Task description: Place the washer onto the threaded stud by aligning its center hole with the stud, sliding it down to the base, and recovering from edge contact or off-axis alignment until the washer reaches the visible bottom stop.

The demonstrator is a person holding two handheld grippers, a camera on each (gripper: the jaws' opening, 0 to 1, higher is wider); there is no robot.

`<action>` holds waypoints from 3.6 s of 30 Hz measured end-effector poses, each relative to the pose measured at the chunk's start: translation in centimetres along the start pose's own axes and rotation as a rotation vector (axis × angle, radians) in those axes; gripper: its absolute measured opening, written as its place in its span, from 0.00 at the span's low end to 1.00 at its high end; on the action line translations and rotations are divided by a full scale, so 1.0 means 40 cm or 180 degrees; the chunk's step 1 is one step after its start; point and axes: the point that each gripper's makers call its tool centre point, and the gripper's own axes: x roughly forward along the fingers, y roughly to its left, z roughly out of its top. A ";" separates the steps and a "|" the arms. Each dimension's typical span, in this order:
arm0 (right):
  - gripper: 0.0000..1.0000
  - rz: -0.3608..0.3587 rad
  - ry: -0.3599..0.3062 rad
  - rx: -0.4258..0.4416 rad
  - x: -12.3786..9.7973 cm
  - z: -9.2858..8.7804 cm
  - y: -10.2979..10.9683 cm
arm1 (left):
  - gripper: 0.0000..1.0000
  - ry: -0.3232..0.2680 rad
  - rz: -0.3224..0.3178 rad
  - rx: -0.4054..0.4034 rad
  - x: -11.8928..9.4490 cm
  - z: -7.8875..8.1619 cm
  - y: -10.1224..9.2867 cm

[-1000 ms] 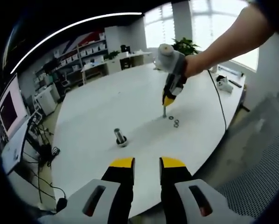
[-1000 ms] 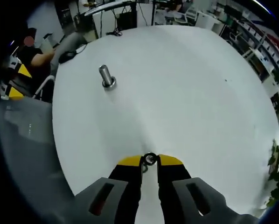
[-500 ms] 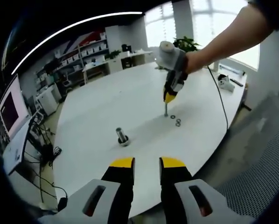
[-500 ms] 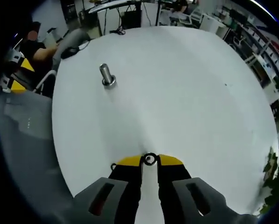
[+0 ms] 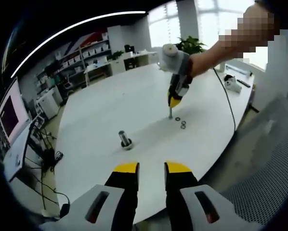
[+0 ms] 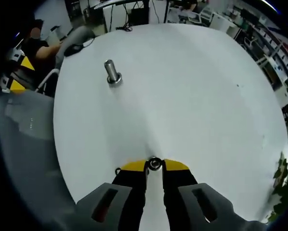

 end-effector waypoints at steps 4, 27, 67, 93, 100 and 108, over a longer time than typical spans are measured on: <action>0.14 0.0007 0.0025 0.0008 0.011 -0.005 0.003 | 0.18 0.0006 0.0003 0.0005 0.000 -0.001 0.000; 0.09 0.0133 0.0244 -0.0045 0.132 -0.050 0.026 | 0.17 0.0041 0.0096 0.0030 -0.001 -0.005 0.012; 0.21 -0.0015 -0.0597 0.0420 -0.027 -0.117 0.006 | 0.19 0.0109 0.0254 0.0067 0.000 -0.010 0.029; 0.18 0.0295 -0.0337 -0.0192 0.083 -0.134 0.113 | 0.20 0.0218 0.0302 0.0036 0.001 -0.029 0.040; 0.16 0.0241 -0.0303 -0.0431 0.074 -0.150 0.119 | 0.19 0.0227 0.0287 0.0026 0.004 -0.031 0.038; 0.16 0.0347 -0.0250 -0.0218 0.067 -0.177 0.107 | 0.20 0.0219 0.0286 0.0022 0.003 -0.030 0.038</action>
